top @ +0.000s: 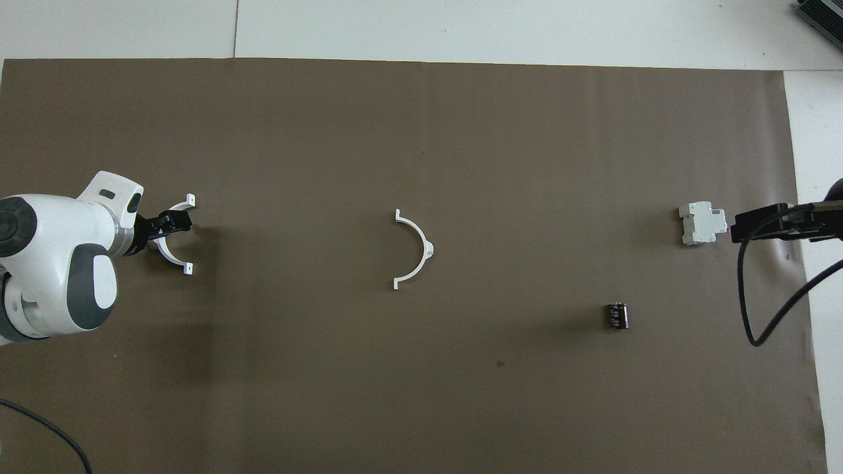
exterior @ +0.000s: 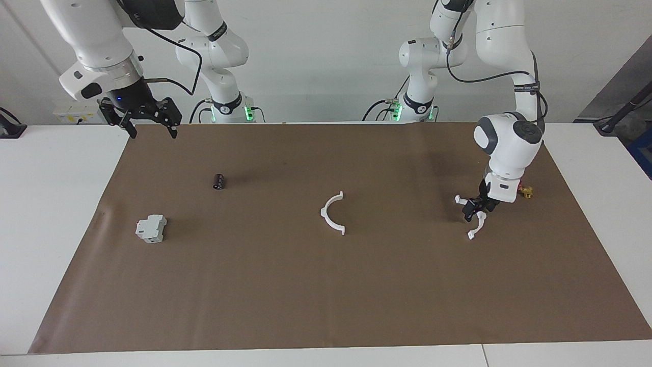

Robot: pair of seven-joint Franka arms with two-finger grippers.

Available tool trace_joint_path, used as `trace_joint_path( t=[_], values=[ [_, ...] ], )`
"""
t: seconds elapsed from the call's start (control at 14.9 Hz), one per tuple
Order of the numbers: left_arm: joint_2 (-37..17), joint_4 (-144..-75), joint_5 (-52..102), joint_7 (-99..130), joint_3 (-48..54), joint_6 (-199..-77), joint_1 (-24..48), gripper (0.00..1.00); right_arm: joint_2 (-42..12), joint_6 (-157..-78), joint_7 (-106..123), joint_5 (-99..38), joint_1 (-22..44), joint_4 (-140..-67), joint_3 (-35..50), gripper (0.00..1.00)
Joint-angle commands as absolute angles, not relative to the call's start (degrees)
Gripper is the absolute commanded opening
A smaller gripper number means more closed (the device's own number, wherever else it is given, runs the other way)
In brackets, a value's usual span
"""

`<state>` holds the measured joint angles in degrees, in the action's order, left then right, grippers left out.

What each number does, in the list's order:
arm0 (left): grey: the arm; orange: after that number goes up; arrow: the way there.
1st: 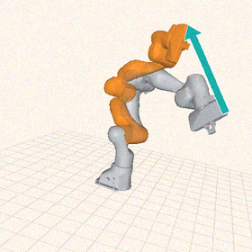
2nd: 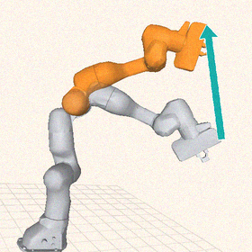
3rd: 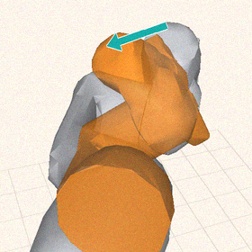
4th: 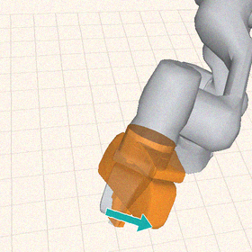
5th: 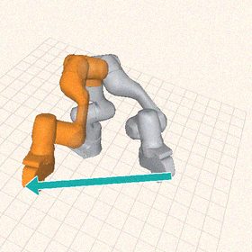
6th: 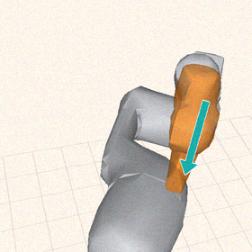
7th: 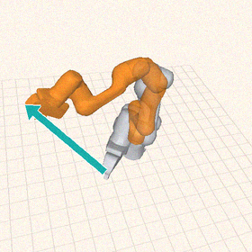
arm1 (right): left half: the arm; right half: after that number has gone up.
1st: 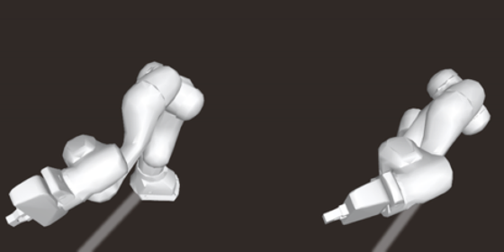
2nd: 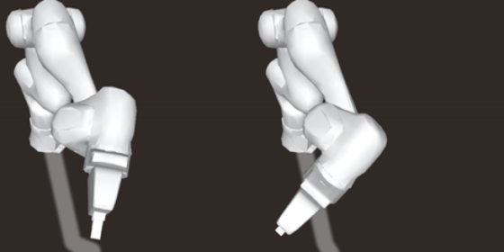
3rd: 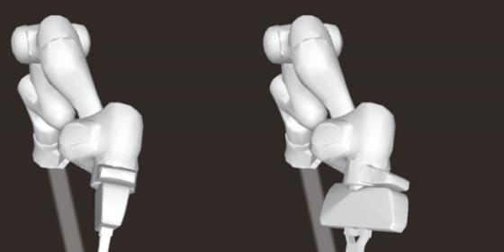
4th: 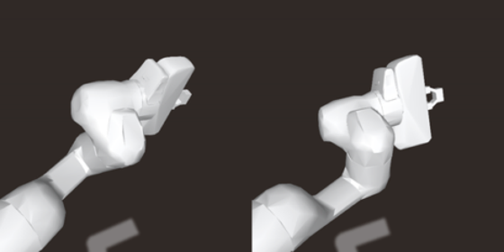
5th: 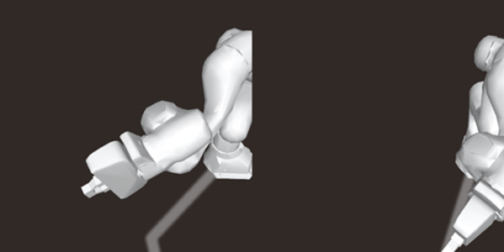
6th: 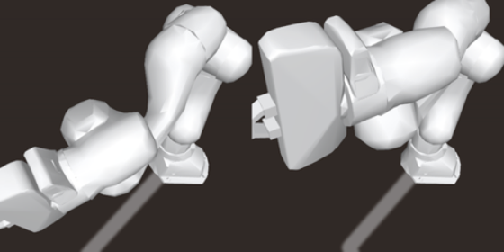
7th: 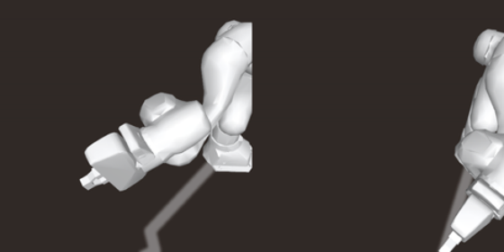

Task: Assemble drain pipe with both arms
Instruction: 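Grasp the other white half-ring clamp with the left gripper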

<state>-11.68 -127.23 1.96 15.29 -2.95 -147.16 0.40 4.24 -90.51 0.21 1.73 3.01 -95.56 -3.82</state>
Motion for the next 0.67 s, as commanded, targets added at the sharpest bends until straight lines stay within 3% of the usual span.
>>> trace_joint_path(
  t=[0.0,0.13,0.4,0.6],
  values=[
    [-11.60,-127.88,2.20,15.82,-3.34,-148.10,0.88,0.64,4.31,-91.14,1.41,1.67,3.43,-95.62,-3.69,1.00],
    [-11.51,-127.88,2.20,15.04,-3.34,-147.83,0.88,0.03,4.39,-90.70,1.41,1.58,3.25,-95.63,-3.78,1.00],
    [-11.51,-127.62,2.20,13.80,-3.17,-146.87,2.20,0.00,4.39,-90.62,1.41,1.58,2.55,-95.63,-4.22,1.00],
    [-10.64,-126.22,2.20,18.07,-2.99,-143.19,7.97,0.00,4.39,-90.62,1.41,1.58,2.99,-95.62,-4.22,1.00]
  ],
)
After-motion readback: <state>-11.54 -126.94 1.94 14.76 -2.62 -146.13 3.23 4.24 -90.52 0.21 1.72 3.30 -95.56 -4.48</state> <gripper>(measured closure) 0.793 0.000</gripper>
